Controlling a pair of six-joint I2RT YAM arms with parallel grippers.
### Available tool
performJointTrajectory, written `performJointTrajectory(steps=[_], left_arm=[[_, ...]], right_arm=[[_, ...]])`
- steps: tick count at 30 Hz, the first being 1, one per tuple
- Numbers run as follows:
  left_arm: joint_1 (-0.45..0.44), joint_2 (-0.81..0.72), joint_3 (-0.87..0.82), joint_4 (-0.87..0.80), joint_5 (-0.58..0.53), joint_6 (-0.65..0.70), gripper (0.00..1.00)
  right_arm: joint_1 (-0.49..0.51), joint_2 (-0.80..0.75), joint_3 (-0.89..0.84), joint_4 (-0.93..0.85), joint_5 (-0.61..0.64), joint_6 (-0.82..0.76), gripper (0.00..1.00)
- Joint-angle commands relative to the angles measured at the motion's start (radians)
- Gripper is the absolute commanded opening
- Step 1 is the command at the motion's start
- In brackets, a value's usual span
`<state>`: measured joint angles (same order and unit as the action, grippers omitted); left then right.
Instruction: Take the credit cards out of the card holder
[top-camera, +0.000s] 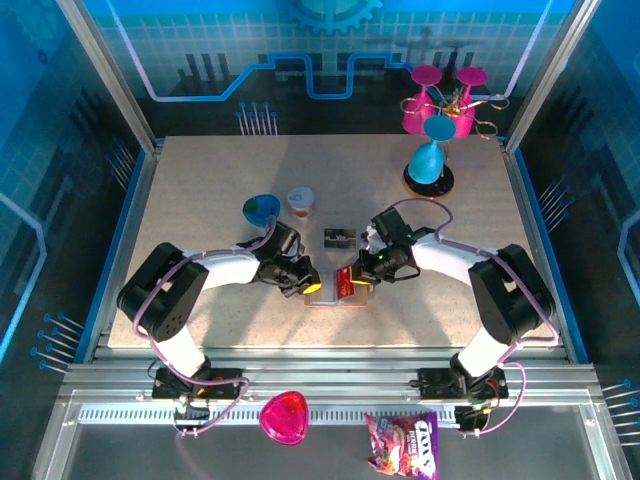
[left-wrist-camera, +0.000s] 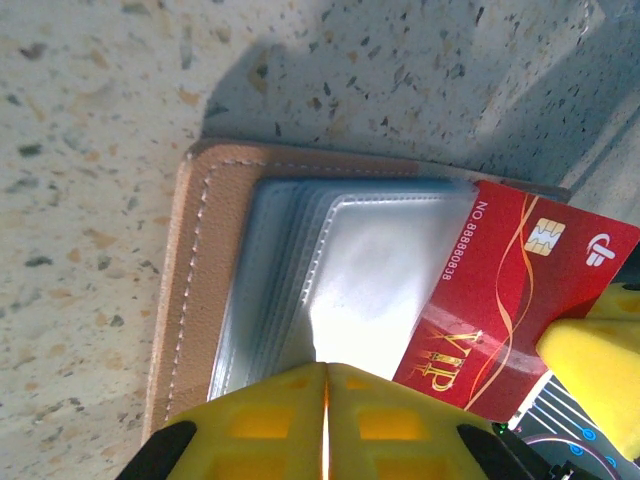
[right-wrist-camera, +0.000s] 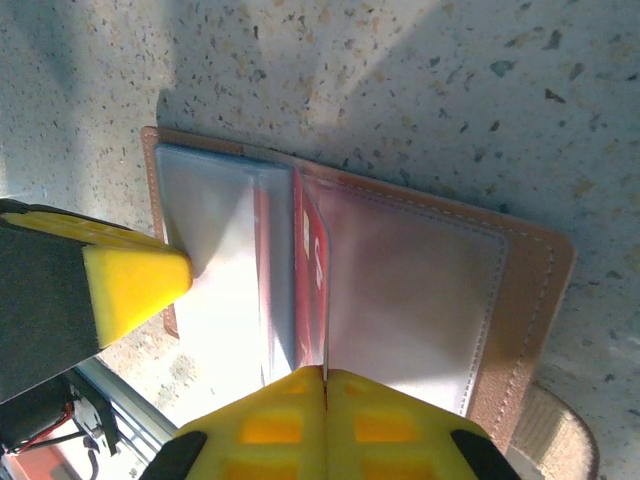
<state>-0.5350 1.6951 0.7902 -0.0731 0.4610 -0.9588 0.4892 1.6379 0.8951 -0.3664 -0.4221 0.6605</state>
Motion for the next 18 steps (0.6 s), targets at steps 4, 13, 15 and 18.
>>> performJointTrajectory(steps=[4,13,15,18], left_arm=[[-0.006,-0.012,-0.003,-0.042,-0.012,0.012,0.09],[-0.006,-0.028,0.001,-0.041,-0.010,0.012,0.13],[-0.006,-0.031,0.003,-0.040,-0.010,0.010,0.13],[-0.006,-0.031,0.005,-0.043,-0.010,0.012,0.14]], right_arm=[[-0.008,-0.010,0.021,-0.031,0.002,-0.008,0.05],[0.023,-0.021,0.015,-0.006,-0.014,0.034,0.11],[0.026,-0.027,0.011,-0.006,-0.011,0.037,0.11],[0.026,-0.033,0.011,-0.015,-0.004,0.039,0.11]])
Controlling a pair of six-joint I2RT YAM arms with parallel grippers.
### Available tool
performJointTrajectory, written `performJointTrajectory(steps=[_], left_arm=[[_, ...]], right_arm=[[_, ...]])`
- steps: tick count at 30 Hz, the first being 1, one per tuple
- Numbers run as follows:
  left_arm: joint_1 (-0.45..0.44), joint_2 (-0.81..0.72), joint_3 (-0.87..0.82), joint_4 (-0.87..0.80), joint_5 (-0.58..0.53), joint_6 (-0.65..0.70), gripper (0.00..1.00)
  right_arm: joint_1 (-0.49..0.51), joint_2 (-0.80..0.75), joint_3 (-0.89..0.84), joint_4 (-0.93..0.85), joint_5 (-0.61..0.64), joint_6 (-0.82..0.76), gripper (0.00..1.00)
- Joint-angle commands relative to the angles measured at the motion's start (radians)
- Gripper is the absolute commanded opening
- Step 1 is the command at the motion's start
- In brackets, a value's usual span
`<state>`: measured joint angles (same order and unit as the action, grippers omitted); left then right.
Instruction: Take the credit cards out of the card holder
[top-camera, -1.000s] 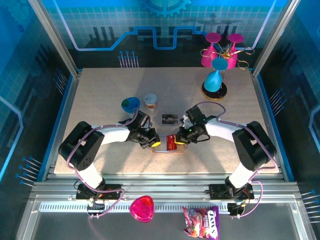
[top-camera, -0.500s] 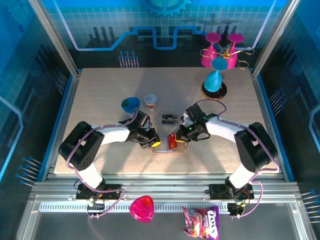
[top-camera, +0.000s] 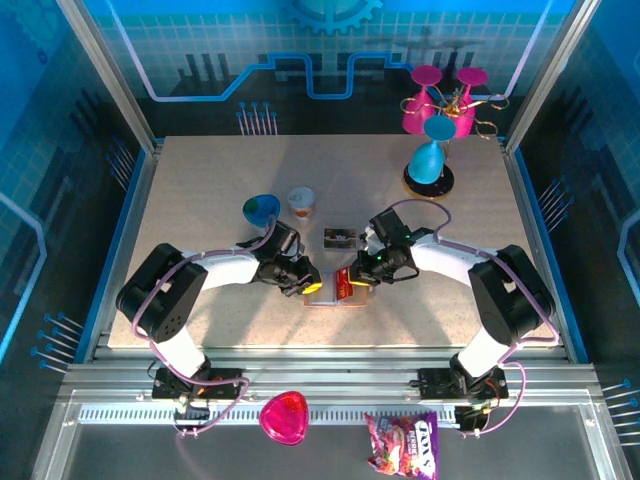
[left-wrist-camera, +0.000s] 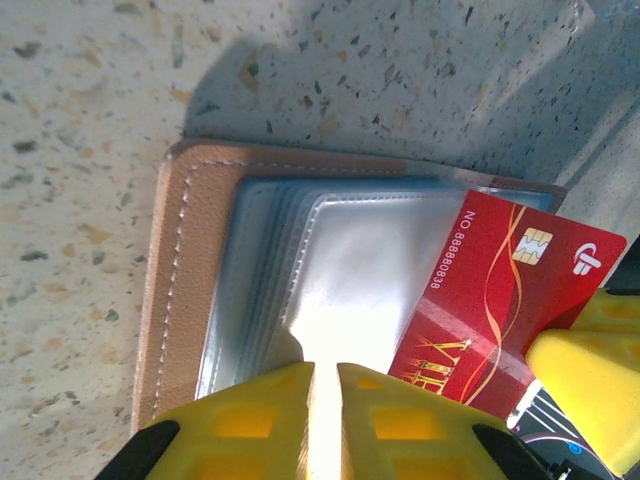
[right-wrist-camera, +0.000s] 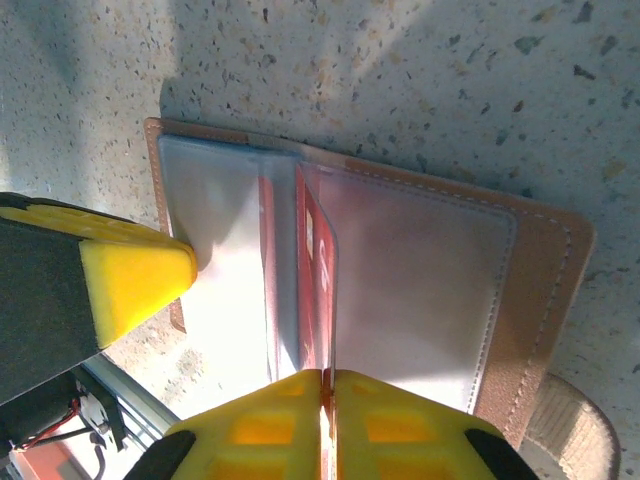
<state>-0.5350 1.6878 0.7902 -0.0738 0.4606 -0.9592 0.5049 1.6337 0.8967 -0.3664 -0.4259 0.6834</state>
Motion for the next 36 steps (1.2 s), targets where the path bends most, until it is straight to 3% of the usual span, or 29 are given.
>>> performJointTrajectory(steps=[1,23,36], left_arm=[[-0.006,-0.026,0.006,-0.041,-0.009,0.012,0.13],[-0.006,-0.043,-0.001,-0.047,-0.014,0.011,0.13],[0.000,-0.072,-0.006,-0.053,-0.030,0.010,0.13]], right_arm=[[0.010,-0.031,0.010,-0.016,-0.001,0.016,0.11],[0.020,-0.014,0.009,-0.005,-0.007,0.023,0.12],[0.020,-0.054,0.024,-0.030,0.015,0.013,0.04]])
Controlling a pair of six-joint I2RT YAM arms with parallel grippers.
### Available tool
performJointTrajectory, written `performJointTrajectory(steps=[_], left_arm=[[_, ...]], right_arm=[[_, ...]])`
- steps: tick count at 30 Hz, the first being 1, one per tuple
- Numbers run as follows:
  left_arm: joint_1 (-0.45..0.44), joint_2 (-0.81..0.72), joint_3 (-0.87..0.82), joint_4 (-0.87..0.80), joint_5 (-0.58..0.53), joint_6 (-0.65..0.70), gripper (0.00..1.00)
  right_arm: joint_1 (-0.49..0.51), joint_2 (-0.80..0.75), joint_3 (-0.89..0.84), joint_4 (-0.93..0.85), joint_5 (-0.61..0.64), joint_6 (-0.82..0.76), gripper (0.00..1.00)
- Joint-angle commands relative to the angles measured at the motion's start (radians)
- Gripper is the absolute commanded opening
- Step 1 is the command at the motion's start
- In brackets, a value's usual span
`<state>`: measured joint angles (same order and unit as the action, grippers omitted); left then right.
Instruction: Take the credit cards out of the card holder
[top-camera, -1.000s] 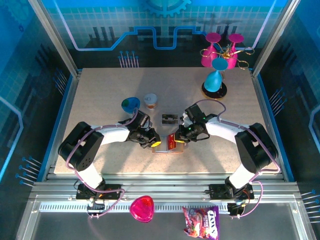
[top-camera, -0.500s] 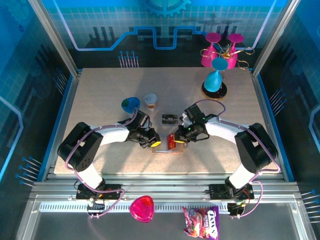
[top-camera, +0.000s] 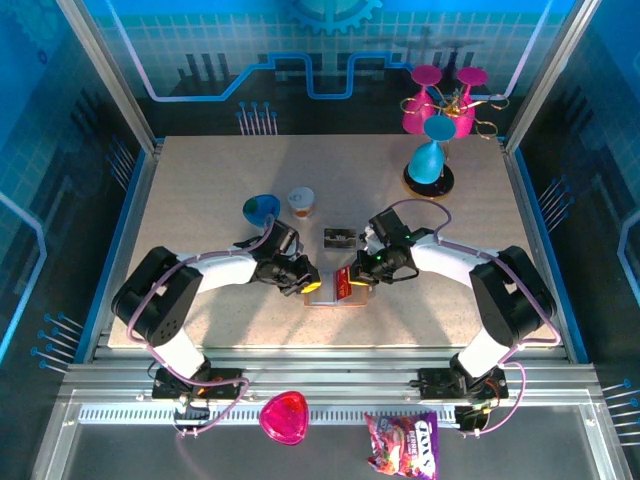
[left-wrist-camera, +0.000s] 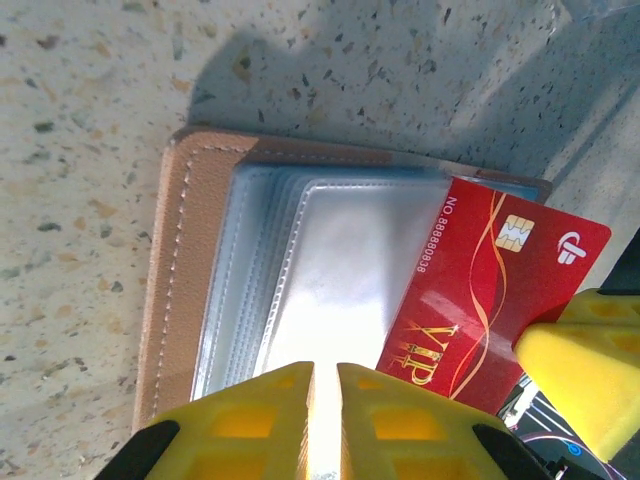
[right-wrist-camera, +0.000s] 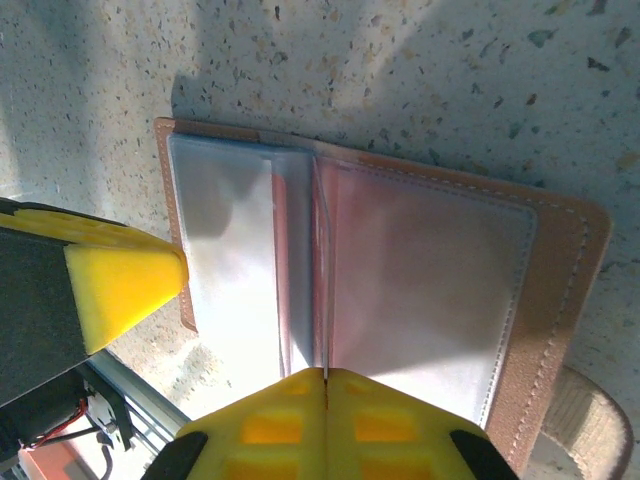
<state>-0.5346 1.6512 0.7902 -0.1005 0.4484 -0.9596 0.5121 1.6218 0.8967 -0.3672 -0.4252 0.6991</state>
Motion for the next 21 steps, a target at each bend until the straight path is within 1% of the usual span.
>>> performJointTrajectory(steps=[1,5,11,16,21], left_arm=[[0.002,-0.041,-0.009,-0.026,-0.019,0.010,0.13],[0.018,-0.066,-0.021,-0.029,-0.027,0.015,0.14],[0.057,-0.112,-0.052,-0.034,-0.031,0.024,0.14],[0.085,-0.146,-0.076,-0.034,-0.028,0.035,0.16],[0.111,-0.177,-0.097,-0.033,-0.031,0.040,0.18]], right_arm=[[0.012,-0.047,0.026,-0.033,0.015,-0.007,0.03],[0.012,-0.062,0.052,-0.077,0.033,-0.039,0.00],[0.011,-0.070,0.127,-0.187,0.078,-0.136,0.00],[0.013,-0.046,0.221,-0.292,0.083,-0.309,0.00],[0.019,0.011,0.342,-0.436,0.168,-0.538,0.00]])
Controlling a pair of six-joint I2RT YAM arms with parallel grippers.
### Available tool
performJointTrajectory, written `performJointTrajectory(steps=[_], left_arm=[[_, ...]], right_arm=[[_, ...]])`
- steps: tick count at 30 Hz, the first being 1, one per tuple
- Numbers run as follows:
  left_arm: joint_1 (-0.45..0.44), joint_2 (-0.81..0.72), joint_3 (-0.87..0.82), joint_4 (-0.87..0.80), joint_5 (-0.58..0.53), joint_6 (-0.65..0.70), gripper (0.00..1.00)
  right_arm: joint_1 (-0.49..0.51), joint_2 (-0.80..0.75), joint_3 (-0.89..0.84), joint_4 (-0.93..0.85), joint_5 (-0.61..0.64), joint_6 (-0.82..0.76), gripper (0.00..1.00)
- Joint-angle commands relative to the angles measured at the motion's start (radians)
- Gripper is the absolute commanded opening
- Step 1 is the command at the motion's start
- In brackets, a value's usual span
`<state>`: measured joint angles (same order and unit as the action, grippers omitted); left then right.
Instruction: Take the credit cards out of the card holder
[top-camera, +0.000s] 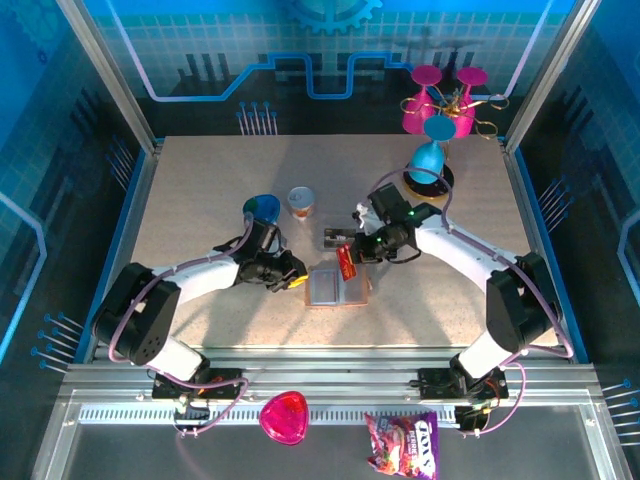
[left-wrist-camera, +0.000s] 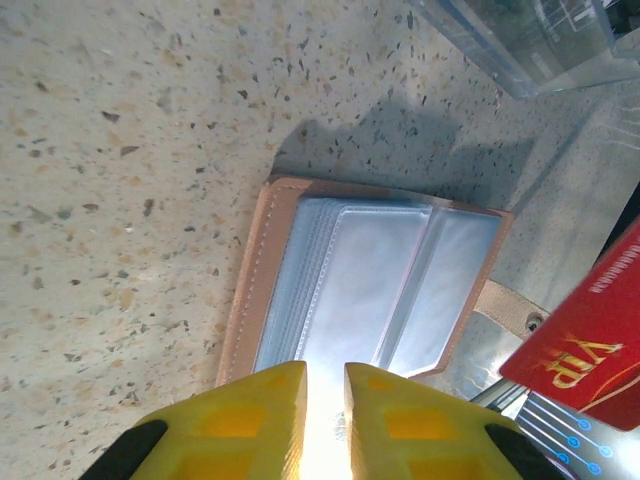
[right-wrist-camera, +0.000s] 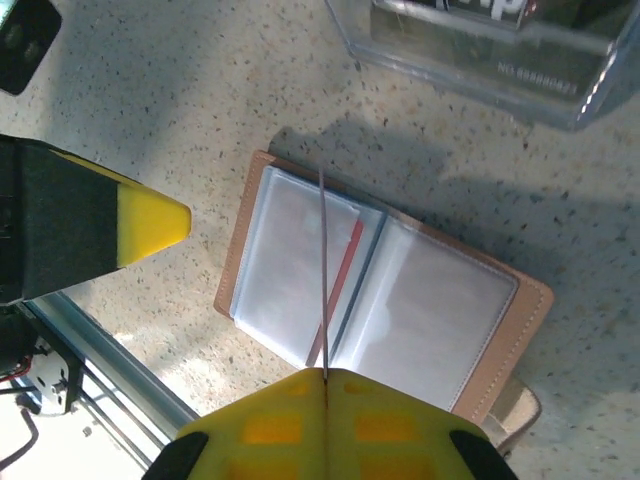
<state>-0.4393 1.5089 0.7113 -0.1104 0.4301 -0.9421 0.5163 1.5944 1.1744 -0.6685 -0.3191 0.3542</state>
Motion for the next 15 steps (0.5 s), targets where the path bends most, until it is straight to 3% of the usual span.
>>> performJointTrajectory(steps=[1,5,11,15], left_arm=[[0.019,-0.038,-0.021,-0.024,-0.013,0.022,0.19],[0.027,-0.052,-0.025,-0.019,-0.004,0.037,0.22],[0.037,-0.089,-0.037,-0.041,-0.010,0.046,0.26],[0.050,-0.118,-0.051,-0.058,-0.017,0.046,0.27]], right_arm=[[0.016,0.049,0.087,-0.153,0.080,-0.232,0.00],[0.021,0.093,0.172,-0.200,0.165,-0.438,0.00],[0.028,0.136,0.262,-0.270,0.181,-0.804,0.00],[0.031,0.193,0.350,-0.361,0.199,-0.966,0.00]])
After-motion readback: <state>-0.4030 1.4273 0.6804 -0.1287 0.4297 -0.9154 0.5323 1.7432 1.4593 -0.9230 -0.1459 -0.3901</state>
